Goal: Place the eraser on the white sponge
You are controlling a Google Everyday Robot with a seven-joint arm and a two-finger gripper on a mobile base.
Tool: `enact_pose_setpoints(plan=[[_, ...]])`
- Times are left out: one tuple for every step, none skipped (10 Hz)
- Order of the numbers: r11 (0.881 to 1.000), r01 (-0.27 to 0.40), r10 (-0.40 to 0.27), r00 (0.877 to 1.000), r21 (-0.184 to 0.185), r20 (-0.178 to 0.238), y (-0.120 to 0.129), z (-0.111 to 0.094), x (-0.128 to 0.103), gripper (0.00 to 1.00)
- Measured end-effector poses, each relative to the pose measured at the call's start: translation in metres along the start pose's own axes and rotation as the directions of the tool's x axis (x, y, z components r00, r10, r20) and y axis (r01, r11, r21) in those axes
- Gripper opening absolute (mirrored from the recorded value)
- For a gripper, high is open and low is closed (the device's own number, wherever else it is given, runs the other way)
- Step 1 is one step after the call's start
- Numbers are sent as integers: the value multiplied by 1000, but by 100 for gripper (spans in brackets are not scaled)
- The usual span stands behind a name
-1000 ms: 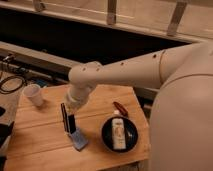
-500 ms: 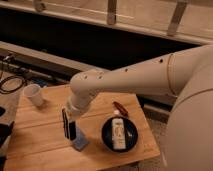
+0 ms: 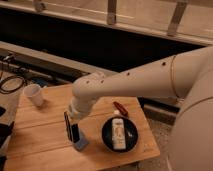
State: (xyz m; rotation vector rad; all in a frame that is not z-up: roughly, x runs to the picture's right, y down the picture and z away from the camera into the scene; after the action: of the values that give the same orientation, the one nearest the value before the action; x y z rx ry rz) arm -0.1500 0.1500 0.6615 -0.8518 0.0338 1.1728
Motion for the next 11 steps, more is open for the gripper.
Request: enact_pose_setpoints(plan=[[1000,1,-1,1000,5,-1,1,2,1,0],[1000,-1,1,1000,7,0,1,3,2,0],[1000,-9,9,1000,13,1,-1,4,3,0],[1000,-19,19,1000,21,3,-4,6,4,0],[999,-22,22,1000,26,3,-5,8,6,0],[999,-22,22,1000,30,3,-4,9,6,0],[999,-24,24,1000,33,2,-5,10,7,0],[999,-31,30,1000,37,4,-7,11,8,0],[998,-38,38,999,45,7,-8,12,7,0],[998,-38,38,999,48,6,-7,15,8,0],[998,-36,36,999,50,5,-5,17,8,0]])
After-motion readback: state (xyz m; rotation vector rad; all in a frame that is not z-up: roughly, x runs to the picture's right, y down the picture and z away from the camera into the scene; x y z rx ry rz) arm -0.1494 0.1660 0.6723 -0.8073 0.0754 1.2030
